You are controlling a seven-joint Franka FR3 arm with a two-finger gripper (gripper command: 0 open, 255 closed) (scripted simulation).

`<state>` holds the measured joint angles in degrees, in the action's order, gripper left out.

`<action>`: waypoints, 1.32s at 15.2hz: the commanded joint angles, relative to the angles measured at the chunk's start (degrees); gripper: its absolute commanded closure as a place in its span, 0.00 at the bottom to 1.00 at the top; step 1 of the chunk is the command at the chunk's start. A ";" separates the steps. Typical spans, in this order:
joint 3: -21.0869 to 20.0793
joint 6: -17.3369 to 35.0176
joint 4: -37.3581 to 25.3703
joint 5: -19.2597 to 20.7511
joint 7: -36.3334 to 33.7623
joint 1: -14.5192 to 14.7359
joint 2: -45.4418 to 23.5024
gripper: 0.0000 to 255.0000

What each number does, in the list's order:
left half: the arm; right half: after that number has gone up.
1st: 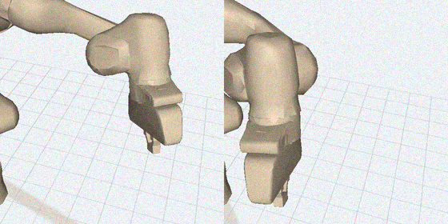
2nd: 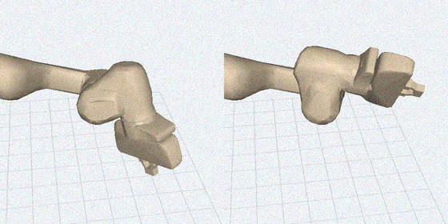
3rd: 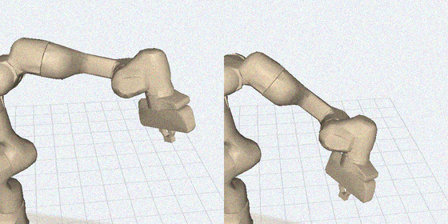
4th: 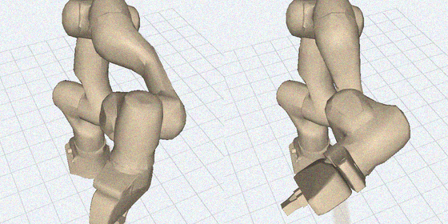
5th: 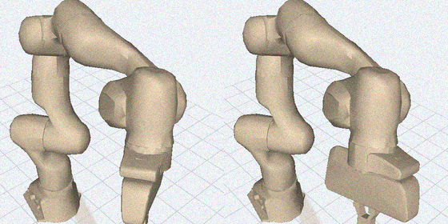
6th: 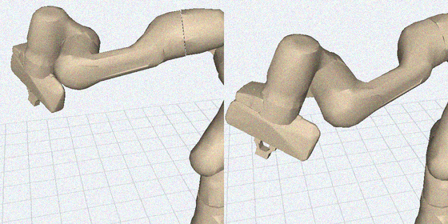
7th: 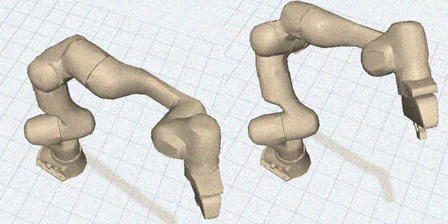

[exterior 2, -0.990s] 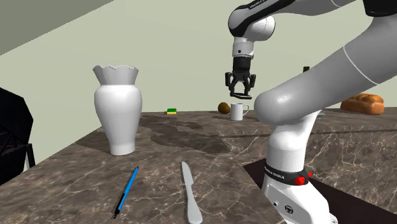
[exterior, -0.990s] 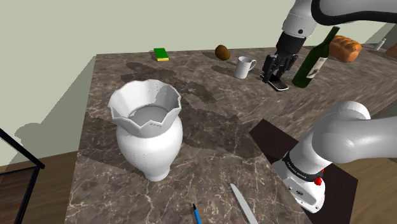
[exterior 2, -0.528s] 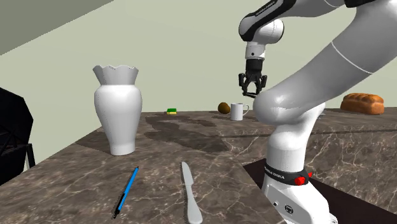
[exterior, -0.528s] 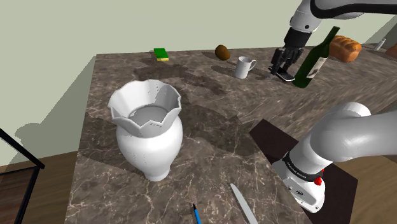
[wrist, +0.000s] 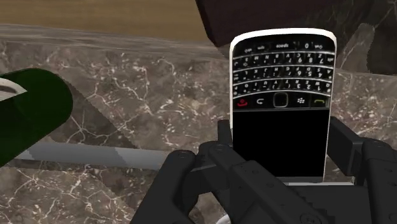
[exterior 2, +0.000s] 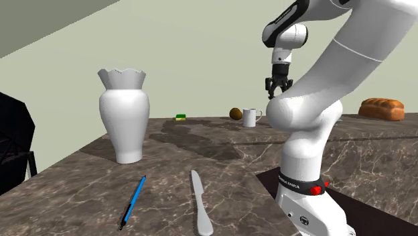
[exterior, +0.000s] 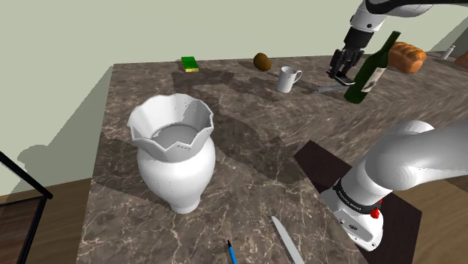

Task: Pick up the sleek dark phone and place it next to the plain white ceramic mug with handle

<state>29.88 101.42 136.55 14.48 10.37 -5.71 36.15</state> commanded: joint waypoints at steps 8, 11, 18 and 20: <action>13.62 2.34 -15.14 -3.06 14.39 2.77 -16.65 1.00; 15.54 4.03 -15.67 -4.15 16.36 3.15 -19.11 1.00; 16.86 9.56 -11.38 -4.57 17.04 3.23 -20.59 1.00; 17.28 11.17 -10.26 -4.80 17.32 3.30 -21.17 1.00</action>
<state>46.97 111.71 125.62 9.74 27.59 -2.42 15.19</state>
